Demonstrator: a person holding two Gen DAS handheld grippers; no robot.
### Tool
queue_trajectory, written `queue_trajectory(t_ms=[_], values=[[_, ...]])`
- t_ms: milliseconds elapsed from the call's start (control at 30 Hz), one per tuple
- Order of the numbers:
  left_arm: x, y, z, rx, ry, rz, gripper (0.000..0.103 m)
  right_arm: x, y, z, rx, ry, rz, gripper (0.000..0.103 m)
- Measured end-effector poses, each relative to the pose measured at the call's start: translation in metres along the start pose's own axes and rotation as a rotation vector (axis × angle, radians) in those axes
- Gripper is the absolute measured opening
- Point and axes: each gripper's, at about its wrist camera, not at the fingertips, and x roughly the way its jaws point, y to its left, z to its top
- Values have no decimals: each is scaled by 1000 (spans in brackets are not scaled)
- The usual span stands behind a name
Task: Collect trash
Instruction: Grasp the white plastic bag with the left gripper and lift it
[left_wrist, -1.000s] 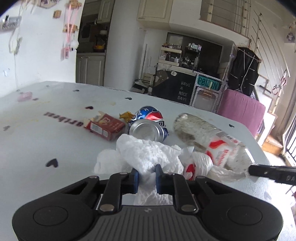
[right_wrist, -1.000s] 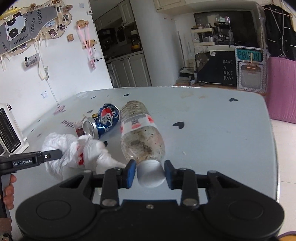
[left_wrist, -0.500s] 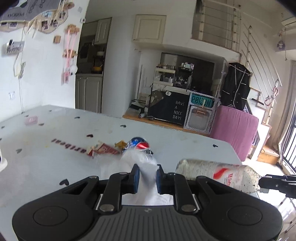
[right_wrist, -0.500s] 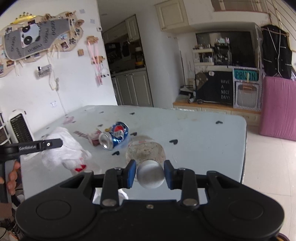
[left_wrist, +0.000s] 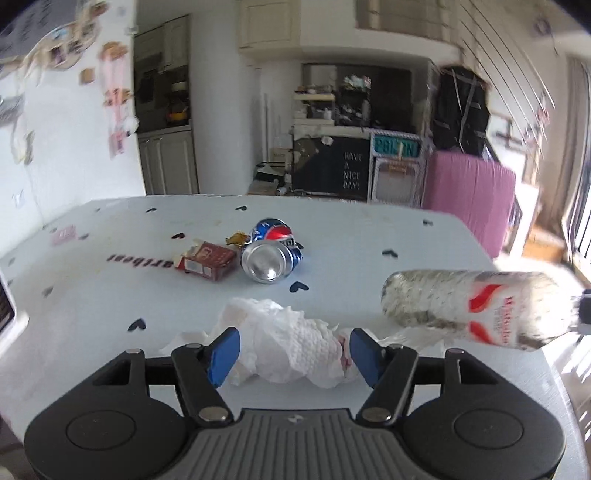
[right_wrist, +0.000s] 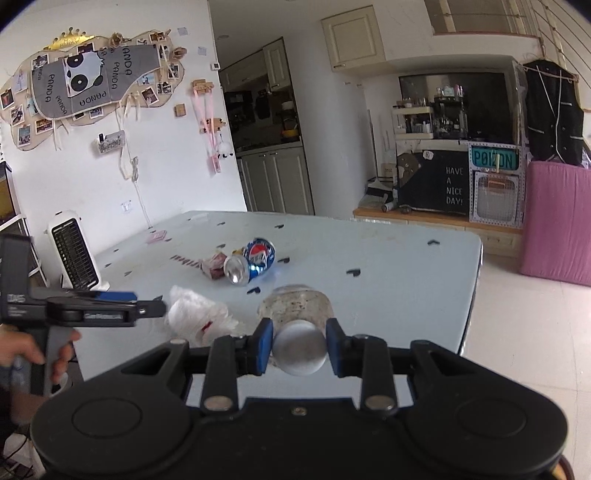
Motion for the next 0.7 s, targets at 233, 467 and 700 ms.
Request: queue_trajectory(t_ms=[233,467,700], values=[[54,-3,15,90,65,5,64,-4,-1,-11,19,25,4,32],[59,9,32,74,53,52,2,-3,-5,-10,28,28,10,32],[21,14,57,32,-76,59,2,-3,-4,-11,42,20,-6,32]])
